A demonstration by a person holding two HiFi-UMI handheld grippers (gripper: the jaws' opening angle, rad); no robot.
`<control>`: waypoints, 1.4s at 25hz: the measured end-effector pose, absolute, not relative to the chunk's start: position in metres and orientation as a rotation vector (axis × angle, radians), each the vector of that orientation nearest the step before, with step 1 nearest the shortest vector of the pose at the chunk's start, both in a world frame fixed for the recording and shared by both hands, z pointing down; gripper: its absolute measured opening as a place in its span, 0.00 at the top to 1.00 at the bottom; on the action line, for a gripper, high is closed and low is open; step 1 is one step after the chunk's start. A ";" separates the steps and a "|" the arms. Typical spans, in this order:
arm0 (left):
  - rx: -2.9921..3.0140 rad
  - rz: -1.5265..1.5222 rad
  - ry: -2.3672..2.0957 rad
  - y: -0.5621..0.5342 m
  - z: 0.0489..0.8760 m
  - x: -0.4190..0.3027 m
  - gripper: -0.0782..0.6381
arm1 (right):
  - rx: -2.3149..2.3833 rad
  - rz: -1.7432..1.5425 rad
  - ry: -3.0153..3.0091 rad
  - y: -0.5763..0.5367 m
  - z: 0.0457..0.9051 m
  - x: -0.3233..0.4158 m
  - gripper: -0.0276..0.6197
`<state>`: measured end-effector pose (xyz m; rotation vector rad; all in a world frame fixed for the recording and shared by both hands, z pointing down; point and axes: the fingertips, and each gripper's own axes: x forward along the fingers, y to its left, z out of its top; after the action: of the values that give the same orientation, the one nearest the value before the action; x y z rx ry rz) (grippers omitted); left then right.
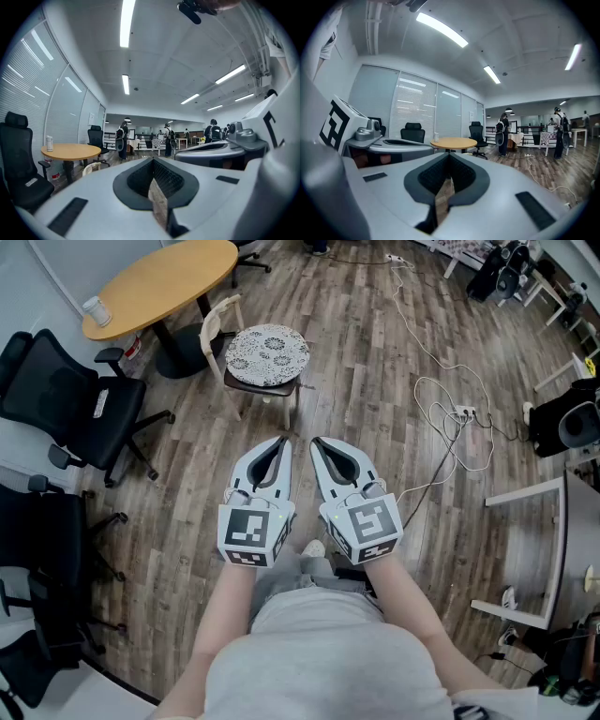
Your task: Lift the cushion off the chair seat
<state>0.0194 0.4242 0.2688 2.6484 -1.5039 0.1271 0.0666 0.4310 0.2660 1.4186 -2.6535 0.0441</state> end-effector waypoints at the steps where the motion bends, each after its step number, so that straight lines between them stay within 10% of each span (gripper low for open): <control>1: 2.653 0.128 -1.507 0.422 0.268 0.022 0.89 | 1.423 0.044 -2.656 0.429 0.266 0.069 0.92; 35: 2.699 0.160 -1.475 0.232 0.284 0.029 0.89 | 1.398 0.057 -2.664 0.243 0.278 0.069 0.92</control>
<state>0.0289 0.2322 0.2844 2.6987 -1.4750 0.1599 0.0688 0.2431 0.2784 1.3977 -2.6641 0.0568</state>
